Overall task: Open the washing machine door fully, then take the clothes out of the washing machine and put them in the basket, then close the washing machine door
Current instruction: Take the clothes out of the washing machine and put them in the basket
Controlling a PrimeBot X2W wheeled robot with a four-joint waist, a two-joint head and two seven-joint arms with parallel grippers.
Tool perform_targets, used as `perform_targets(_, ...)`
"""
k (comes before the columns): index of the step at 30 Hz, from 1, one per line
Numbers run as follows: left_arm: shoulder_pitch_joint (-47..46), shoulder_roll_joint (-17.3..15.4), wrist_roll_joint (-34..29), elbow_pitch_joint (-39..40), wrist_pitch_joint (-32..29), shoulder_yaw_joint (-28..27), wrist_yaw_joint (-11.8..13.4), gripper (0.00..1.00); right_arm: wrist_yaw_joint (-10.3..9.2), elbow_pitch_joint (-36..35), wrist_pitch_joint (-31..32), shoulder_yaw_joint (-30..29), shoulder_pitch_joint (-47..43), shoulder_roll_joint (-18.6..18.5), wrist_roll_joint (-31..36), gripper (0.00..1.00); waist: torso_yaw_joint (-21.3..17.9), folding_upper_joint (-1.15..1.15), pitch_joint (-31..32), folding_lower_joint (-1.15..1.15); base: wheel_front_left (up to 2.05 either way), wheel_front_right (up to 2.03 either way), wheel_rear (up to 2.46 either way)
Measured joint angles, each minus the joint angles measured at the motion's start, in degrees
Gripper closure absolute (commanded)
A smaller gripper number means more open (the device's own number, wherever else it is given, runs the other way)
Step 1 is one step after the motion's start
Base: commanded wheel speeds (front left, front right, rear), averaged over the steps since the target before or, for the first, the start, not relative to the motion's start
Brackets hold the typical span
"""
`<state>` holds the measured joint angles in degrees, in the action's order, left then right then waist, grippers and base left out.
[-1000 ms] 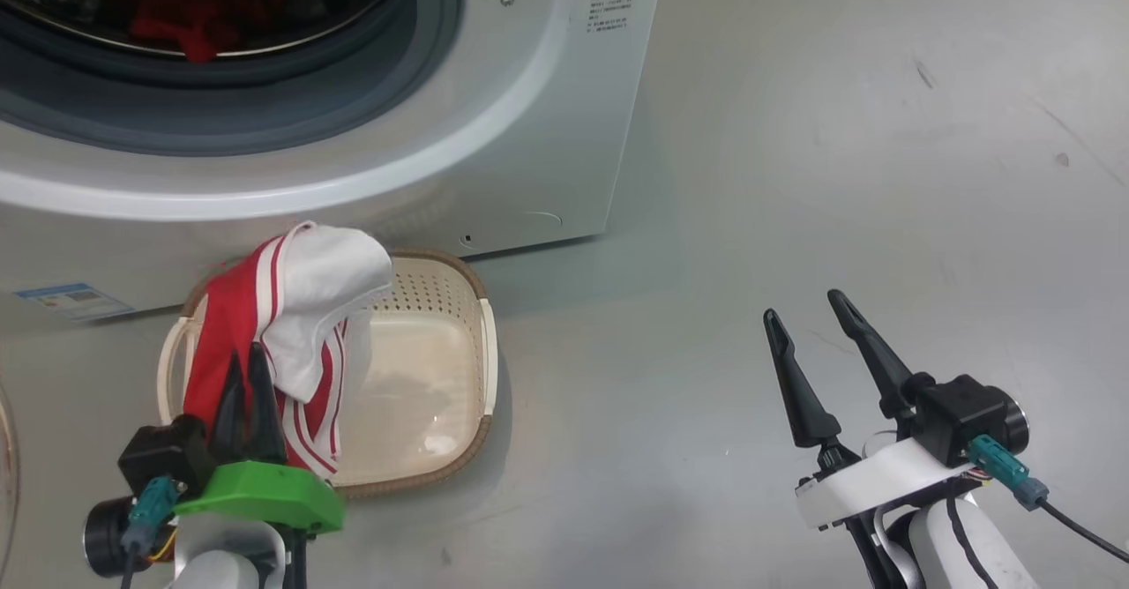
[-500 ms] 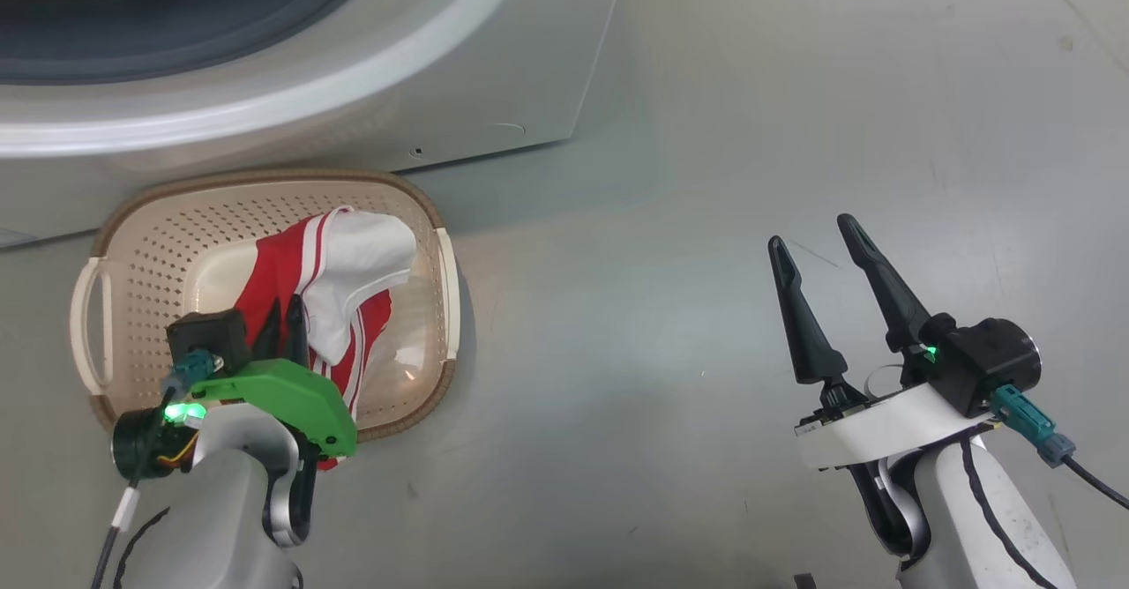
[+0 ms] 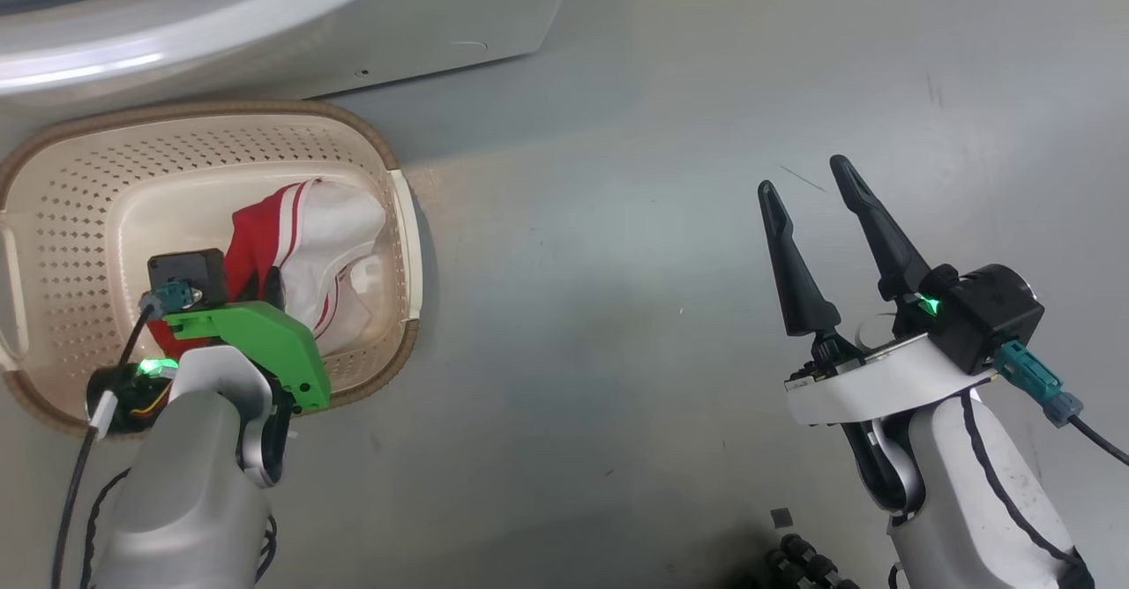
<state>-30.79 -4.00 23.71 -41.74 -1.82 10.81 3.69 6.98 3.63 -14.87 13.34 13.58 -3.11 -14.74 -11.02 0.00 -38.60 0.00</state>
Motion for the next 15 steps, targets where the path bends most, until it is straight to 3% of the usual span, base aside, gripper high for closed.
perform_targets(3,-1.3,0.2,0.6,-2.1,-0.6,-0.2,-0.5,0.57,0.0,0.0,0.0,0.0,0.5,0.0,-0.4,0.0,-0.5,0.0,-1.2,0.0,0.0,0.0,0.0)
perform_targets(4,-1.7,0.3,0.8,-2.6,-0.6,-0.5,-0.5,0.32,0.01,0.0,0.0,-0.1,0.6,0.0,-0.4,0.0,-0.6,0.0,-1.5,0.0,0.0,0.0,0.0)
perform_targets(6,-2.7,0.5,1.5,-3.7,-0.5,-0.7,-0.6,0.0,0.0,0.0,0.0,-0.1,1.0,0.1,-0.4,0.0,-0.7,0.0,-2.1,0.0,0.0,0.0,0.0)
perform_targets(15,-4.7,0.9,2.0,-7.6,3.7,-1.2,-1.8,0.0,0.01,0.8,0.0,-0.5,1.6,0.2,-0.9,0.0,-0.7,0.0,-2.2,0.0,0.0,0.0,0.0)
